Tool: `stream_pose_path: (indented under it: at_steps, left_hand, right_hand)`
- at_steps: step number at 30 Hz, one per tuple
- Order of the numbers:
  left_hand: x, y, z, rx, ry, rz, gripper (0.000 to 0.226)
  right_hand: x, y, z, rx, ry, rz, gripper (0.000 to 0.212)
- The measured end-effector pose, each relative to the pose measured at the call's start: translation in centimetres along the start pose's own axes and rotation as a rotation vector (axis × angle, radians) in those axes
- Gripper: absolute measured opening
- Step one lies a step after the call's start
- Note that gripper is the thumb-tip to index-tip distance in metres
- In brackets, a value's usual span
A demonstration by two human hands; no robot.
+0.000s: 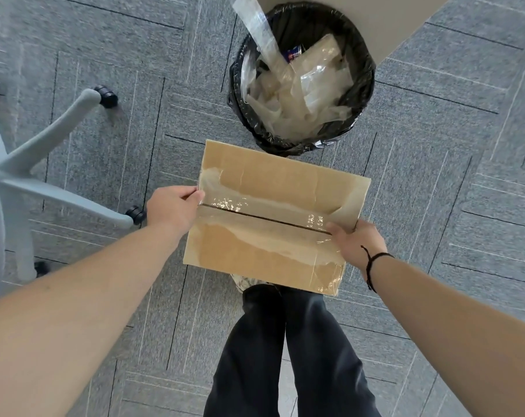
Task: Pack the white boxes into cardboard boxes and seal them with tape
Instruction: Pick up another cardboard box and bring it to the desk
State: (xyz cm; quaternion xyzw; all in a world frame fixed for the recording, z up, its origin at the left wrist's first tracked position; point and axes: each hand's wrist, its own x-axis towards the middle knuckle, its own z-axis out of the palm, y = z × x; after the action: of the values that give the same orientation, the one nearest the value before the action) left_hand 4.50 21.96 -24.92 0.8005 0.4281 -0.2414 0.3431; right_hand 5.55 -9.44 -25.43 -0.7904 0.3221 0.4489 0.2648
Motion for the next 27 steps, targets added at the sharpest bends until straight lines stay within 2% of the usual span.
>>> stream_pose_path:
  at_steps: [4, 9, 13, 19, 21, 23, 27]
  left_hand:
    - [0.0, 0.5, 0.0, 0.124, -0.007, 0.044, 0.014]
    - [0.0, 0.5, -0.2, 0.112, -0.060, 0.009, 0.040]
    - [-0.4, 0.5, -0.3, 0.040, -0.074, -0.029, 0.024]
    - [-2.5, 1.1, -1.4, -0.032, -0.126, -0.042, 0.032]
    - [-4.1, 2.1, -2.3, -0.040, -0.117, -0.016, 0.032]
    - [-6.0, 3.6, -3.6, -0.076, -0.089, -0.002, 0.032]
    - [-9.9, 7.0, -7.3, -0.149, -0.060, 0.030, 0.020]
  right_hand:
    - [0.3, -0.1, 0.2, -0.011, 0.013, 0.021, 0.049]
    - [0.8, 0.7, 0.3, 0.111, -0.020, 0.002, 0.031]
    - [1.0, 1.3, 0.9, 0.277, -0.050, 0.052, 0.023]
    - [-1.0, 2.3, -1.4, 0.357, -0.010, 0.062, 0.031]
    - [-2.6, 1.9, -3.1, 0.372, 0.012, 0.046, 0.029]
    - [-4.5, 1.3, -5.1, 0.386, 0.053, 0.015, 0.036]
    - [-8.9, -1.1, -9.7, 0.394, 0.114, -0.084, 0.036]
